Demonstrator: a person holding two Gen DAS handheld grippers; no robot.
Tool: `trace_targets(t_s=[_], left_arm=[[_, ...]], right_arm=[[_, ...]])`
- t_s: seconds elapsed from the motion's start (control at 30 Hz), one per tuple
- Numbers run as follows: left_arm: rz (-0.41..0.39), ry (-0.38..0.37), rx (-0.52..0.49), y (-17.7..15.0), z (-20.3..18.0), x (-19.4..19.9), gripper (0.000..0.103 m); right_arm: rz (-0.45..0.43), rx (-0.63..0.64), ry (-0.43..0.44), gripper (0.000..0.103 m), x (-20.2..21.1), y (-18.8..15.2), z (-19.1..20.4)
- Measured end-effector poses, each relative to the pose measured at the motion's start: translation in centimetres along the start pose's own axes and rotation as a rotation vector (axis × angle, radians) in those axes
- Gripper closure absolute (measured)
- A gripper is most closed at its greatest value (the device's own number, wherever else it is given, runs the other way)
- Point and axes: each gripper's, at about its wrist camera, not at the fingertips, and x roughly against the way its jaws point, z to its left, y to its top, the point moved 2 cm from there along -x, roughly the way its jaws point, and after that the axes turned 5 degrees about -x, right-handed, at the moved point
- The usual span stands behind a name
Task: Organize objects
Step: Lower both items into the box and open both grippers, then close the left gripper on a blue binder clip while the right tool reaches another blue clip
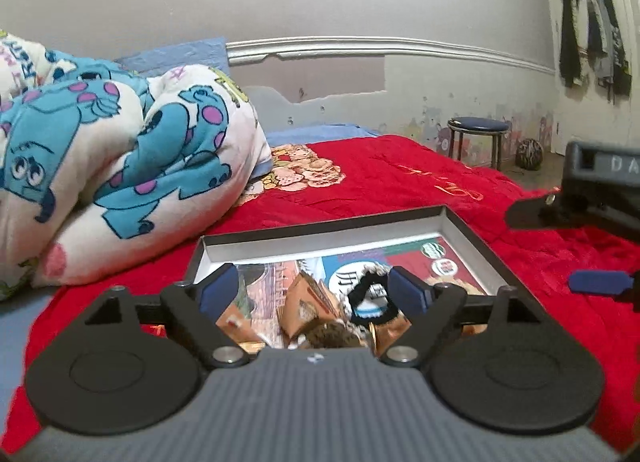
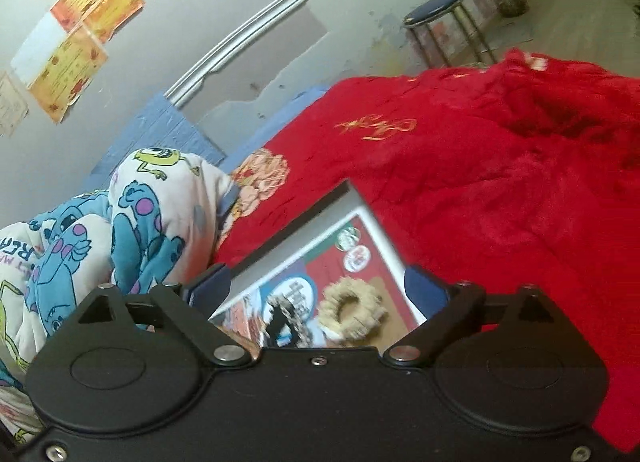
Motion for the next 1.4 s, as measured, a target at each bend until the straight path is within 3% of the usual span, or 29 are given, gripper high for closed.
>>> trace_targets(t_s=[0.33, 0.63, 0.83, 1.17, 1.4], left_arm=[[0.077, -0.014, -0.001, -3.7, -0.5, 5.1, 0.012], [0.161, 0.026, 0.033, -5.0, -0.7, 3.2, 0.013], [0.217, 0.040, 0.089, -5.6, -0.4, 1.7, 0.013], [0.240, 0.044, 0.040, -5.8, -1.5, 0.7, 0.013], [0.270, 0.046, 0.067, -6.2, -1.2, -0.2, 0.013]], right_arm=[[0.021, -0.034, -0.088, 0.008, 4.6, -3.5, -2.3], [0.053, -0.043, -0.084, 0.008, 3.6, -4.2, -2.2], [0.147, -0.127, -0.097, 0.008, 1.5, -4.7, -3.2], [0.197, -0.044, -0.149, 0.008, -0.1, -6.1, -2.6], [0.209, 0.023, -0.174, 0.008, -1.1, -6.8, -2.1]])
